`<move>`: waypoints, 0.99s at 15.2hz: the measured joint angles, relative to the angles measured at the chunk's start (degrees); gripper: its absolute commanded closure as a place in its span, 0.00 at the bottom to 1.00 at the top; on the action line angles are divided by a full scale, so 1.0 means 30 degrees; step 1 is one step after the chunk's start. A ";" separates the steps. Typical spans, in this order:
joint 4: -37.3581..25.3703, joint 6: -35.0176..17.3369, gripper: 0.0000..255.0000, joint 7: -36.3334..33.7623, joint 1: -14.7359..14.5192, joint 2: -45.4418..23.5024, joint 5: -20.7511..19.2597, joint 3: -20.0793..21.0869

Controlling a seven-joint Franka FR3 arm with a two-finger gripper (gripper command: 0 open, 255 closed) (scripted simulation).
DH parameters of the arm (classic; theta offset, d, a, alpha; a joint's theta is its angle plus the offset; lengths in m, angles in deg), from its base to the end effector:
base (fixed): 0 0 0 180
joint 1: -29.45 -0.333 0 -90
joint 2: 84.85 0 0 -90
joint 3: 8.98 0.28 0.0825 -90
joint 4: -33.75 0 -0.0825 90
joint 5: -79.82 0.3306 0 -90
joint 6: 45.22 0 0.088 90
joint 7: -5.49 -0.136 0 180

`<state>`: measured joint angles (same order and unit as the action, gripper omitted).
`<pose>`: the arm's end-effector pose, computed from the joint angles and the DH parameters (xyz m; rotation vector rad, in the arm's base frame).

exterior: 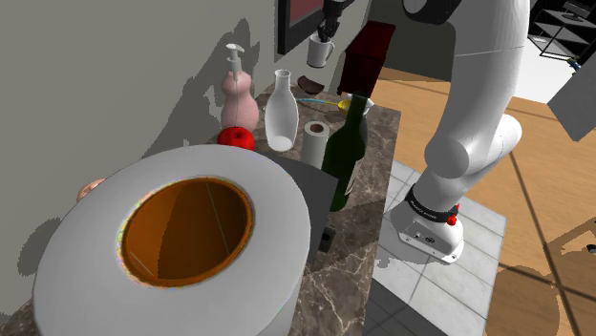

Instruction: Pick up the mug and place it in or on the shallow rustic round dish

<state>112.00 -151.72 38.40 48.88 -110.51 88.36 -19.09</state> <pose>0.5642 -0.2815 0.4219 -3.1070 -0.0610 -0.1242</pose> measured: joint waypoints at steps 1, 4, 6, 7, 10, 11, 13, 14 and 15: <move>0.0263 -0.0231 1.00 0.0014 -0.0019 0.0033 0.0002 0.0003; 0.0843 -0.0982 1.00 0.0114 -0.0016 -0.0152 0.0059 0.0023; 0.1293 -0.1484 1.00 0.0179 -0.0021 -0.0205 0.0092 0.0033; 0.1518 -0.1740 1.00 0.0194 -0.0037 -0.0237 0.0106 0.0043; 0.2158 -0.2445 1.00 0.0305 -0.0032 -0.0307 0.0156 0.0054; 0.2354 -0.2663 1.00 0.0283 -0.0071 -0.0328 0.0163 0.0071; 0.2447 -0.2970 1.00 0.0320 -0.0062 -0.0543 0.0210 0.0095; 0.2541 -0.3080 1.00 0.0341 -0.0058 -0.0563 0.0221 0.0097; 0.2591 -0.3153 1.00 0.0349 -0.0058 -0.0585 0.0228 0.0101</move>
<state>119.77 -161.18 39.44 48.71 -112.26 89.04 -18.79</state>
